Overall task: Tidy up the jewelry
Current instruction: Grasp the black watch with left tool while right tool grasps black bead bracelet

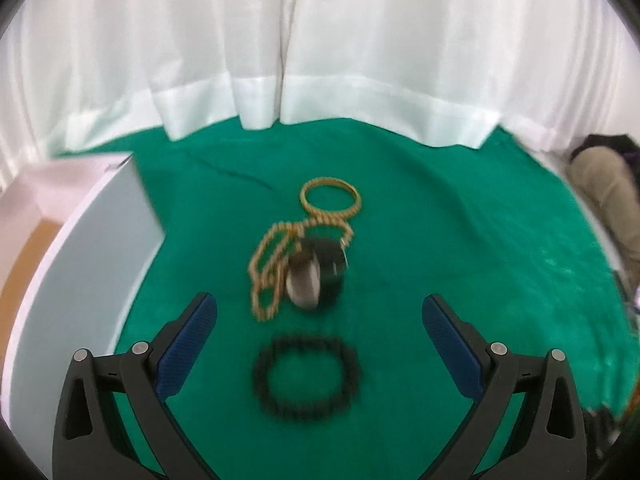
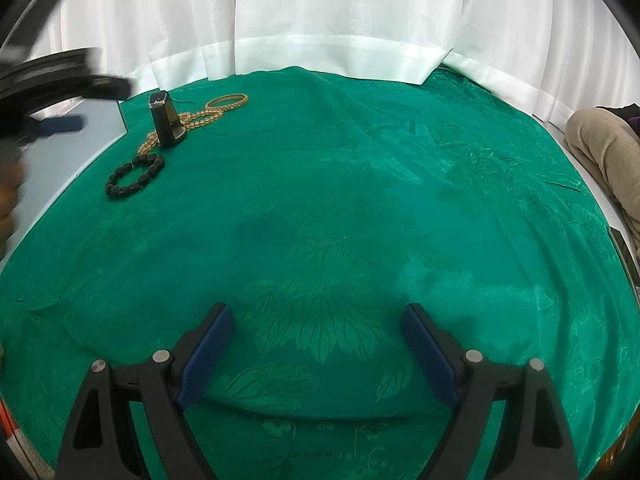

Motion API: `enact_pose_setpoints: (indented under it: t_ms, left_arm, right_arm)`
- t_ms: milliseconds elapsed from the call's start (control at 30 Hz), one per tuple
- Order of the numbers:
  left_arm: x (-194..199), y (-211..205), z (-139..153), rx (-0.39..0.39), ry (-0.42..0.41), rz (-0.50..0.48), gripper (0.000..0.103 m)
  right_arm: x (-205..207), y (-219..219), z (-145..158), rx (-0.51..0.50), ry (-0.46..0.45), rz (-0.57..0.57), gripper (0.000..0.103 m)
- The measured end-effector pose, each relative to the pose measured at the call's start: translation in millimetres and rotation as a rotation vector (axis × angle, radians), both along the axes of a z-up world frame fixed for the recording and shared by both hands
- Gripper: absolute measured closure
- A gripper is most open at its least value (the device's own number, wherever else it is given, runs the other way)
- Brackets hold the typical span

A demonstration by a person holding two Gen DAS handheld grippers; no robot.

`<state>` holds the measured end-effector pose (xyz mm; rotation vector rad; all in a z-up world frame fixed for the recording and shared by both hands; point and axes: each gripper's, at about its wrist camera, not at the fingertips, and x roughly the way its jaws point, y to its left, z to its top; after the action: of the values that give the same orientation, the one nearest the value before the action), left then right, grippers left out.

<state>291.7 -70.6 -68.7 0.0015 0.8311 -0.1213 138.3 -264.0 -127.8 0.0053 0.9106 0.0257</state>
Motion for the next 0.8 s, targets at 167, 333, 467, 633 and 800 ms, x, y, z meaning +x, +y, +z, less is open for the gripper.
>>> enact_pose_setpoints:
  t_ms: [167,333,467,633,800]
  left_arm:
    - [35.9,-8.9,-16.7,0.017,0.024,-0.001,0.064]
    - [24.2,5.8,-3.1,-0.03,0.016,-0.018,0.085]
    - [-8.3,18.9,24.9,-0.077,-0.017,-0.031,0.085]
    - [-51.4,43.0,52.6,-0.132,0.003,-0.039,0.085]
    - [-101.7,73.1,49.9,-0.175,0.076,-0.013,0.085]
  right_arm:
    - [-0.2,-0.1,-0.3,0.0,0.0,0.0,0.014]
    - [-0.4,0.1,-0.5,-0.001,0.0,0.0,0.014]
    - [-0.6,0.0,-0.4,-0.001,-0.001,0.0,0.014]
    - [-0.6,0.1,-0.4,-0.001,-0.001,0.0,0.014]
    - [-0.3,0.0,-0.3,-0.001,-0.001,0.001,0.014]
